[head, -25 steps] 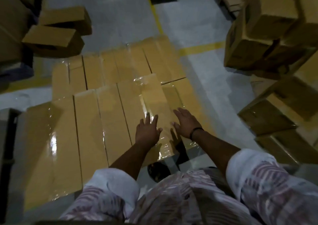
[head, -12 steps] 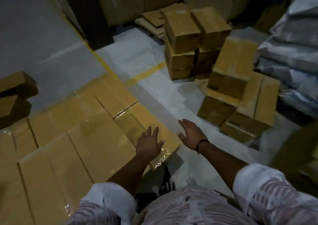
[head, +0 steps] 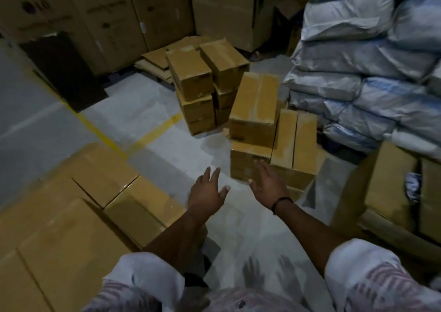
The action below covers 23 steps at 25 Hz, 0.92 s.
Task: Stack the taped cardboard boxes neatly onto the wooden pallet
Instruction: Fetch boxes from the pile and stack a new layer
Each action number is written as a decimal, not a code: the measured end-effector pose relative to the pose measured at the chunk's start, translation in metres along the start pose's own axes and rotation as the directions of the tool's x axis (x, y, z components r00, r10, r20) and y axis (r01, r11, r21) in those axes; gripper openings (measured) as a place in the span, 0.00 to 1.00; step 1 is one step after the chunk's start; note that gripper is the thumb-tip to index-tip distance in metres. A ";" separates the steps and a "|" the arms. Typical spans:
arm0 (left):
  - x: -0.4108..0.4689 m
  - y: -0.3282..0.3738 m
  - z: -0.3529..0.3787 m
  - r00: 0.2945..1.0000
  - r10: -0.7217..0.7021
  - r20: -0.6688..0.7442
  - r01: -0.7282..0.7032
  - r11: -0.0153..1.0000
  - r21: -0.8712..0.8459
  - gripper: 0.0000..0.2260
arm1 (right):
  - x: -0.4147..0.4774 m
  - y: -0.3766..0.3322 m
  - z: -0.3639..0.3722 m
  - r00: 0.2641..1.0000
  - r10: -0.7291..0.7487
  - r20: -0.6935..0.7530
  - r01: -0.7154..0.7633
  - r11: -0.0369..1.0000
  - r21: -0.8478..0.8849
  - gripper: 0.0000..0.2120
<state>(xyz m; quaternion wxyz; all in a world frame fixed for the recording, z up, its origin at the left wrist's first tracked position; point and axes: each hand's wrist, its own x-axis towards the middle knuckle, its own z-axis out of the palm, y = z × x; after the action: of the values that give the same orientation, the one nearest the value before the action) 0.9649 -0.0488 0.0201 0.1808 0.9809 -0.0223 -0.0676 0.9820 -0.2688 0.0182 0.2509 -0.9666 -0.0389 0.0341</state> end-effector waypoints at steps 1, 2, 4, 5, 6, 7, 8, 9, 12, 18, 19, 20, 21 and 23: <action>0.012 0.012 -0.003 1.000 0.016 -0.009 -0.016 1.000 0.000 0.33 | 0.008 0.008 -0.007 0.999 0.023 -0.023 -0.022 0.999 0.027 0.31; 0.023 0.020 -0.005 0.999 0.031 -0.017 -0.031 1.000 0.004 0.33 | 0.016 0.013 -0.012 0.998 0.042 -0.043 -0.040 0.998 0.048 0.30; 0.047 0.030 -0.010 0.998 0.052 -0.025 -0.052 0.999 0.006 0.33 | 0.036 0.023 -0.019 0.994 0.079 -0.069 -0.074 0.994 0.078 0.30; 0.059 0.033 -0.011 0.998 0.059 -0.026 -0.059 0.998 0.006 0.33 | 0.046 0.028 -0.020 0.992 0.101 -0.075 -0.094 0.991 0.092 0.30; 0.074 0.036 -0.010 0.998 0.065 -0.022 -0.065 0.998 0.007 0.33 | 0.059 0.033 -0.020 0.989 0.126 -0.078 -0.117 0.987 0.109 0.30; 0.089 0.037 -0.008 0.997 0.070 -0.015 -0.070 0.998 0.007 0.33 | 0.070 0.039 -0.019 0.986 0.150 -0.076 -0.140 0.982 0.125 0.30; 0.107 0.037 -0.005 0.997 0.080 -0.005 -0.080 0.997 0.006 0.32 | 0.084 0.045 -0.018 0.983 0.166 -0.074 -0.155 0.979 0.135 0.30; 0.127 0.037 -0.003 0.996 0.087 0.009 -0.087 0.996 -0.002 0.32 | 0.099 0.051 -0.018 0.982 0.176 -0.072 -0.164 0.976 0.142 0.30; 0.192 0.040 0.004 0.996 0.088 0.029 -0.086 0.993 -0.084 0.32 | 0.149 0.069 -0.020 0.976 0.208 -0.064 -0.191 0.960 0.205 0.30; 0.309 0.041 -0.011 0.999 0.038 0.032 -0.027 0.955 -0.294 0.31 | 0.254 0.080 -0.037 0.966 0.250 -0.071 -0.220 0.932 0.289 0.30; 0.329 0.038 -0.013 0.998 0.052 0.029 -0.042 0.958 -0.284 0.30 | 0.272 0.080 -0.037 0.964 0.254 -0.081 -0.221 0.931 0.290 0.29; 0.348 0.035 -0.015 0.998 0.054 0.028 -0.044 0.960 -0.275 0.30 | 0.288 0.079 -0.039 0.959 0.272 -0.081 -0.237 0.925 0.296 0.29; 0.365 0.032 -0.015 0.998 0.051 0.033 -0.040 0.963 -0.265 0.30 | 0.303 0.080 -0.040 0.953 0.294 -0.066 -0.262 0.917 0.302 0.29; 0.392 0.029 -0.013 0.996 0.061 0.067 -0.043 0.970 -0.240 0.30 | 0.330 0.086 -0.037 0.956 0.293 -0.031 -0.272 0.917 0.291 0.30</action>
<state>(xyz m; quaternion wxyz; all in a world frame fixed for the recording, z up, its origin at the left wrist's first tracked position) 1.3545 -0.0981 -0.0068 0.2981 0.9481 -0.0464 -0.1010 1.3181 -0.3313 -0.0073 0.3805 -0.9167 0.1155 0.0395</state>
